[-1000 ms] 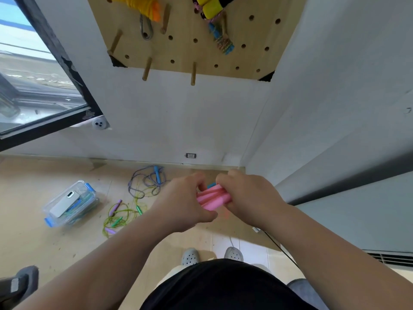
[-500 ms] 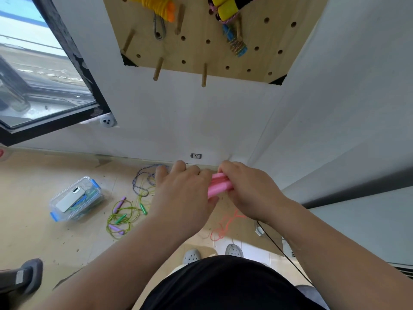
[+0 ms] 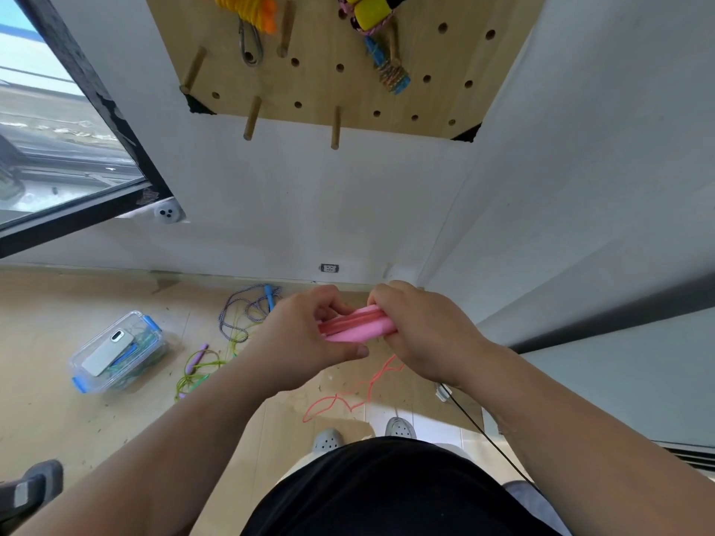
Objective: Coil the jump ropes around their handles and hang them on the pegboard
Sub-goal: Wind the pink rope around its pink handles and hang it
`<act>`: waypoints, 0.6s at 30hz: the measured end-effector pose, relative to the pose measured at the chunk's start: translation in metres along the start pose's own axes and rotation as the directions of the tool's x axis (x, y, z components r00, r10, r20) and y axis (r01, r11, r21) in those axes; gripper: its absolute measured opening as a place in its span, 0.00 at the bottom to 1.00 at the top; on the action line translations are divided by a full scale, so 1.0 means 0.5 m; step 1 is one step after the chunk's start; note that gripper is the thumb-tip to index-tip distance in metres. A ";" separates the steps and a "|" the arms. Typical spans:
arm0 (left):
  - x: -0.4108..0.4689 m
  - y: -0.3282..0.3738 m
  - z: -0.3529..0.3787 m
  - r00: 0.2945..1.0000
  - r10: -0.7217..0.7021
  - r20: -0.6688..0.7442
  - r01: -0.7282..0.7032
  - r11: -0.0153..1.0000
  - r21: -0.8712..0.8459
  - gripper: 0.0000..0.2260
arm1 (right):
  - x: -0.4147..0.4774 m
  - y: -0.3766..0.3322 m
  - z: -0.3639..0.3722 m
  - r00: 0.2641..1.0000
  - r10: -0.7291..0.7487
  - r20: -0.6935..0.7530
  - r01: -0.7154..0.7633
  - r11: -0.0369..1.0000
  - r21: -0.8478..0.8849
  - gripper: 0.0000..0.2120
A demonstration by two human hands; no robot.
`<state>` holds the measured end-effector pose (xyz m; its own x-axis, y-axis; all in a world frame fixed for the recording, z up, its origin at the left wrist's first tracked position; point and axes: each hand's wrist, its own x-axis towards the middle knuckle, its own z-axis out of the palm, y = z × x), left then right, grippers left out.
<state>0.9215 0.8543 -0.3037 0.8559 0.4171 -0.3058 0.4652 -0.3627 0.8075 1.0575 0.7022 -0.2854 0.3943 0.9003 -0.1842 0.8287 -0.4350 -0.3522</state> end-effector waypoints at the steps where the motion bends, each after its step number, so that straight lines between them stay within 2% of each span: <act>1: 0.001 0.002 0.001 0.999 -0.028 0.027 0.029 0.998 -0.060 0.19 | 0.000 0.001 -0.001 1.000 0.005 0.002 -0.005 1.000 -0.003 0.09; 4: 0.002 0.011 0.008 0.979 -0.140 0.146 0.177 0.942 -0.284 0.16 | 0.002 0.002 -0.001 1.000 0.031 -0.005 -0.031 1.000 -0.001 0.10; 6: 0.001 0.014 0.012 0.964 -0.190 0.188 0.244 0.912 -0.329 0.17 | 0.000 0.003 0.002 0.999 0.043 -0.005 -0.043 0.999 0.015 0.11; 8: -0.002 0.016 0.014 0.967 -0.183 0.175 0.228 0.932 -0.282 0.18 | -0.005 0.003 0.004 0.999 0.044 0.017 -0.045 0.998 0.040 0.10; 12: -0.013 0.027 0.016 0.987 -0.096 0.129 0.108 0.990 -0.087 0.20 | -0.017 0.006 0.004 0.998 0.048 0.040 -0.050 0.998 0.047 0.10; 15: -0.021 0.031 0.020 0.995 -0.008 0.097 0.005 1.000 0.026 0.22 | -0.019 0.011 0.001 0.997 0.074 0.038 -0.076 0.996 0.039 0.11; 18: -0.024 0.032 0.025 0.998 0.015 0.069 -0.020 0.996 0.083 0.21 | -0.019 0.011 0.002 0.997 0.062 0.045 -0.064 0.997 0.041 0.11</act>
<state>0.9217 0.8332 -0.2933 0.8761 0.3534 -0.3279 0.4650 -0.4393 0.7687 1.0578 0.6911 -0.2865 0.4271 0.8699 -0.2468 0.7848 -0.4921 -0.3767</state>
